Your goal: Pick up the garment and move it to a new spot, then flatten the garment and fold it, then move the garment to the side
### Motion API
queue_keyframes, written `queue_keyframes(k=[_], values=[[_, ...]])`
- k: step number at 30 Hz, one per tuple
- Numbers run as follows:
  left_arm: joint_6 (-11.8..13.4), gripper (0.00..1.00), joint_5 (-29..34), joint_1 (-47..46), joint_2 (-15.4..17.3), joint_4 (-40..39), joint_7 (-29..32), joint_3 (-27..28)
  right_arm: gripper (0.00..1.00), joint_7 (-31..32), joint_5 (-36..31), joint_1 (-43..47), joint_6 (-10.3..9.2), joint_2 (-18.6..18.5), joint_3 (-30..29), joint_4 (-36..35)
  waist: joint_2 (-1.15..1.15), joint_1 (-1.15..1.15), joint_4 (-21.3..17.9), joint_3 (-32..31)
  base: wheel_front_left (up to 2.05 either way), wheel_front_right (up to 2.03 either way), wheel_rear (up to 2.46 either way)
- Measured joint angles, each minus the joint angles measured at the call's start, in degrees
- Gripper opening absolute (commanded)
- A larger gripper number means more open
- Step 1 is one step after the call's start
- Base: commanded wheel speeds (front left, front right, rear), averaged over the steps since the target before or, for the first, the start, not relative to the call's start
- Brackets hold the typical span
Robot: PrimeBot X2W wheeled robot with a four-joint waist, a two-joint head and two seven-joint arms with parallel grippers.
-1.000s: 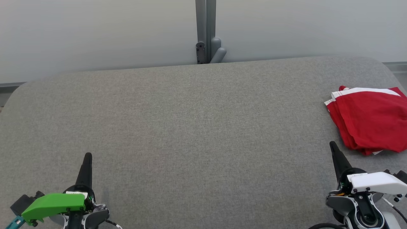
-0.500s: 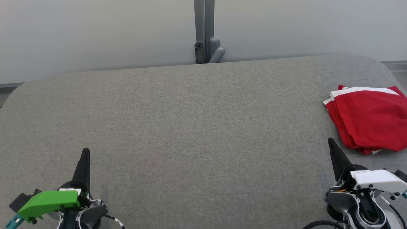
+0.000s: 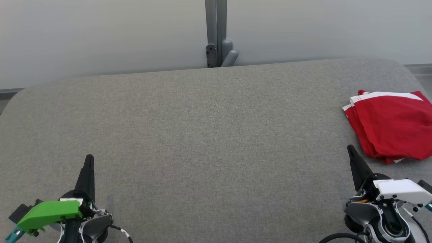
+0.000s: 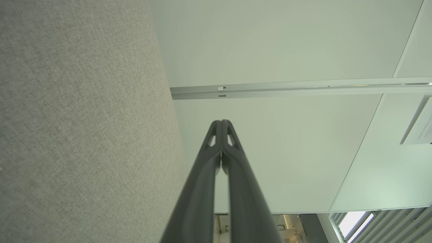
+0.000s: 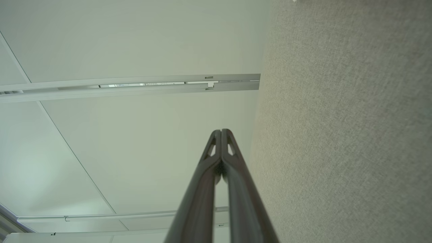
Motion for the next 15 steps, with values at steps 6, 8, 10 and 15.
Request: queue_keyframes(k=[6, 8, 10, 15], values=[[0.0, 0.0, 0.0, 0.0, 0.0, 0.0, 0.0, 0.0, 0.0, 0.0, 0.0, 0.0, 0.0, 0.0, 0.0, 0.0, 0.0, 0.0, 0.0, 0.0, 0.0, 0.0, 0.0], [0.0, 0.0, 0.0, 0.0, 0.0, 0.0, 0.0, 0.0, 0.0, 0.0, 0.0, 0.0, 0.0, 0.0, 0.0, 0.0, 0.0, 0.0, 0.0, 0.0, 0.0, 0.0, 0.0], [0.0, 0.0, 0.0, 0.0, 0.0, 0.0, 0.0, 0.0, 0.0, 0.0, 0.0, 0.0, 0.0, 0.0, 0.0, 0.0, 0.0, 0.0, 0.0, 0.0, 0.0, 0.0, 0.0], [0.0, 0.0, 0.0, 0.0, 0.0, 0.0, 0.0, 0.0, 0.0, 0.0, 0.0, 0.0, 0.0, 0.0, 0.0, 0.0, 0.0, 0.0, 0.0, 0.0, 0.0, 0.0, 0.0]])
